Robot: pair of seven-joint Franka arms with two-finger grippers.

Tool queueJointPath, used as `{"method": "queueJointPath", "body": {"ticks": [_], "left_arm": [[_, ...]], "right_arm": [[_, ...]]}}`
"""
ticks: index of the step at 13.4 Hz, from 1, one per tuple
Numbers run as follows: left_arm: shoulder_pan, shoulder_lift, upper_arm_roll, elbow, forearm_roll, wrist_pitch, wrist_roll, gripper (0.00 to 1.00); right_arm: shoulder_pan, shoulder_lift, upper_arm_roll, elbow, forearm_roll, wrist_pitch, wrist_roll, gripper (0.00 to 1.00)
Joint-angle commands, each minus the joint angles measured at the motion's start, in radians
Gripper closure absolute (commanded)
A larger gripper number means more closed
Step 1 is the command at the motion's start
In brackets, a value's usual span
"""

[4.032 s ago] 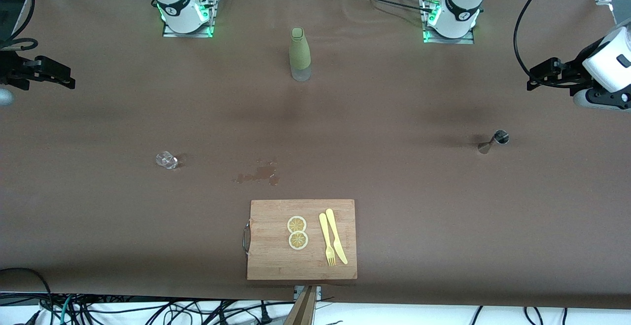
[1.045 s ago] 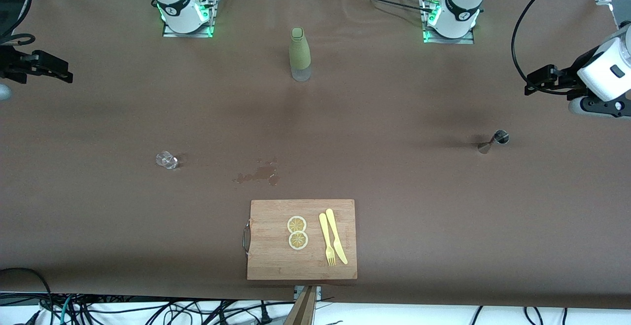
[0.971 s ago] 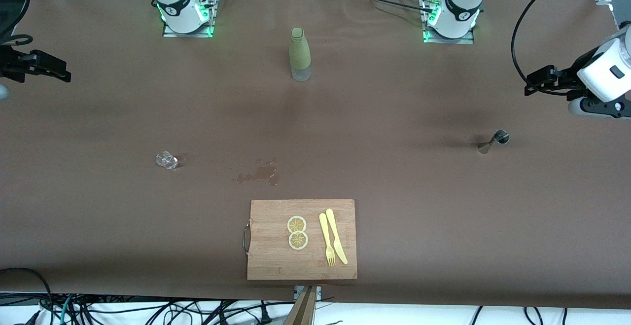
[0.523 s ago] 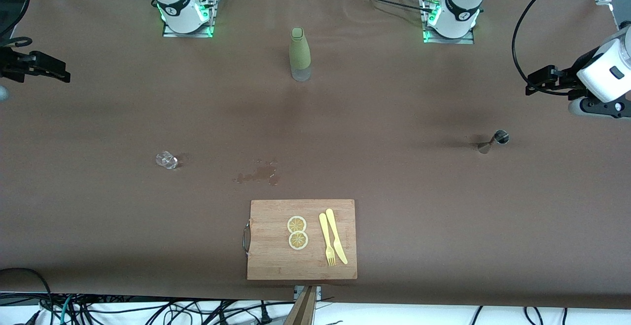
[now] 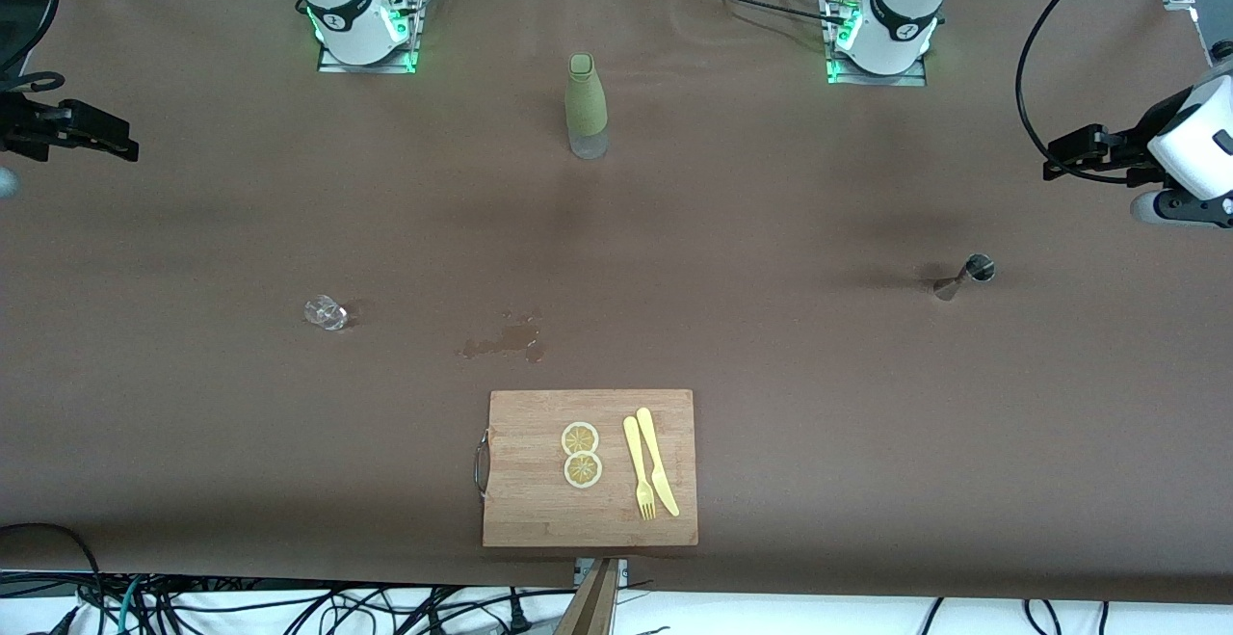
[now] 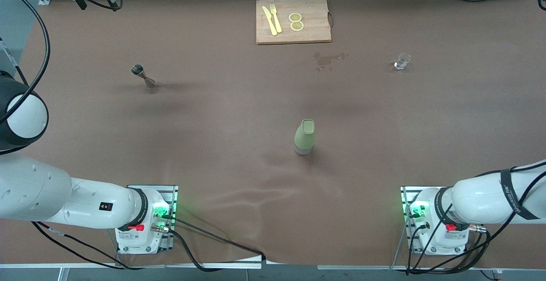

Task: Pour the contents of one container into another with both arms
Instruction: 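Lower the right gripper toward the glass cup while the left gripper approaches the jigger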

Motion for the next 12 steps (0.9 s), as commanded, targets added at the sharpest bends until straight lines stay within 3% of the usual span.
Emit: {"method": "queueJointPath", "body": {"ticks": [1, 6, 12], "left_arm": [[0.01, 0.007, -0.006, 0.018, 0.035, 0.008, 0.016, 0.0], [0.068, 0.051, -0.003, 0.019, 0.03, 0.077, 0.212, 0.0], [0.13, 0.139, 0.047, 0.019, -0.006, 0.118, 0.479, 0.0]], "right_arm": [[0.009, -0.007, -0.012, -0.003, 0.006, -0.002, 0.003, 0.0], [0.011, -0.007, -0.012, -0.003, -0.002, -0.001, 0.003, 0.0], [0.009, 0.015, -0.012, -0.003, -0.003, 0.031, 0.003, 0.0]]}}
